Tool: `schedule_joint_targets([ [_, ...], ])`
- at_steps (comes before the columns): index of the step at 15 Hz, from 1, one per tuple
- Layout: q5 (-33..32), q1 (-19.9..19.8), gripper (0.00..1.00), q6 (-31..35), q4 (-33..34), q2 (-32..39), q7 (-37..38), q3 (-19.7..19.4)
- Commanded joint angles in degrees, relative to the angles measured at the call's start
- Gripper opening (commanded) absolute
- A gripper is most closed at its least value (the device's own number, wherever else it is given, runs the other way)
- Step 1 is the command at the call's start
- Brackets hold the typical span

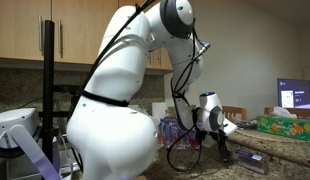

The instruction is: Move the two bottles upright

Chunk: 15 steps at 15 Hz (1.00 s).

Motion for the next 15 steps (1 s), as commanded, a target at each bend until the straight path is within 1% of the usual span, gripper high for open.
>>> schedule_joint_targets([
  [1,1.95,-4.37,1.0,2.06,-2.2,-0.87,-2.21,4.48],
  [3,1.56,-5.74,1.0,1.6,-1.23,-0.35,-2.05,5.79],
  [7,1.25,-6.96,1.0,-0.04,1.52,0.78,-1.24,6.78],
  [9,1.03,-7.14,1.0,-0.72,3.15,1.73,-1.01,6.79],
  [12,0.49,-6.12,1.0,-1.97,6.13,3.82,-0.21,5.74],
  [15,0.55,-6.02,1.0,-3.44,8.89,6.01,-0.13,5.79],
])
